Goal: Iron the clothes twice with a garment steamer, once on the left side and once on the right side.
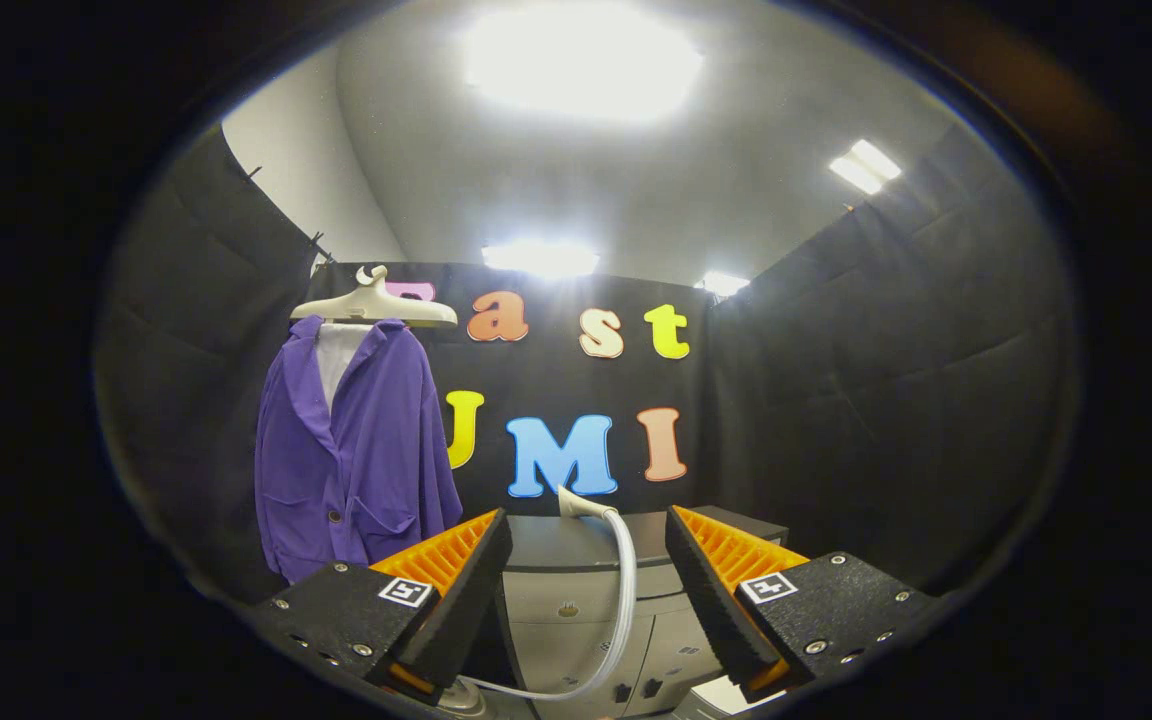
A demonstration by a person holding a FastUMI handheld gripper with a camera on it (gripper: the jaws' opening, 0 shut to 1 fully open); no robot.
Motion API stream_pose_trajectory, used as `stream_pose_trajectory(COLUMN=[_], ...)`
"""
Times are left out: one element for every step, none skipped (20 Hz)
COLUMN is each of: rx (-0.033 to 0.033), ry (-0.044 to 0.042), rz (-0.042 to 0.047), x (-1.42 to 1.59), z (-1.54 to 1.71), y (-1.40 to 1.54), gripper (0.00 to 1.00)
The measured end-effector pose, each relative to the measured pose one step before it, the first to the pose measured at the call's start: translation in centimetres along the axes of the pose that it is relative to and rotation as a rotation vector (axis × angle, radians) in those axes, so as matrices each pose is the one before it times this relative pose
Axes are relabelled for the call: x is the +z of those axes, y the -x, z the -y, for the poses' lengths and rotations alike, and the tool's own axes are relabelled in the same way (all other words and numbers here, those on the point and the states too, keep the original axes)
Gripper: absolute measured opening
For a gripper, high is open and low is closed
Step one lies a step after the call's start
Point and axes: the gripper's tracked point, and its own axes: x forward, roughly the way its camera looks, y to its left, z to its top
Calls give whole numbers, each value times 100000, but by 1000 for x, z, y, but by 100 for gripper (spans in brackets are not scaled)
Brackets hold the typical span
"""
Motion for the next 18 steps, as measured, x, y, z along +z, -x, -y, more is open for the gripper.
stream_pose_trajectory(rx=[1449,1146,685,923,1360,998,714,2135,1605,651,371,464,241,246,185,448,256,687], ry=[-508,-443,-370,-380,-374,-494,-886,-1020,-699,-319,-25,76,-10,-85,-269,-68,-152,-477], rz=[128,467,232,-123,389,951,201,203,360,430,282,26,-307,-591,-442,-830,-1483,-2429], x=[78,228,145,116,297,524,374,249,393,345,173,92,-144,-236,-256,-342,-545,-644], z=[-184,66,275,163,119,277,370,36,237,598,690,593,711,645,626,585,687,552], y=[-848,-1028,-1227,-1236,-1413,-1494,-1587,-1544,-1530,-1444,-1414,-1424,-1281,-1220,-1249,-1355,-1480,-1379], gripper=[95,95,95,95,95,95,95,95,95,95,95,95,95,95,95,95,95,95])
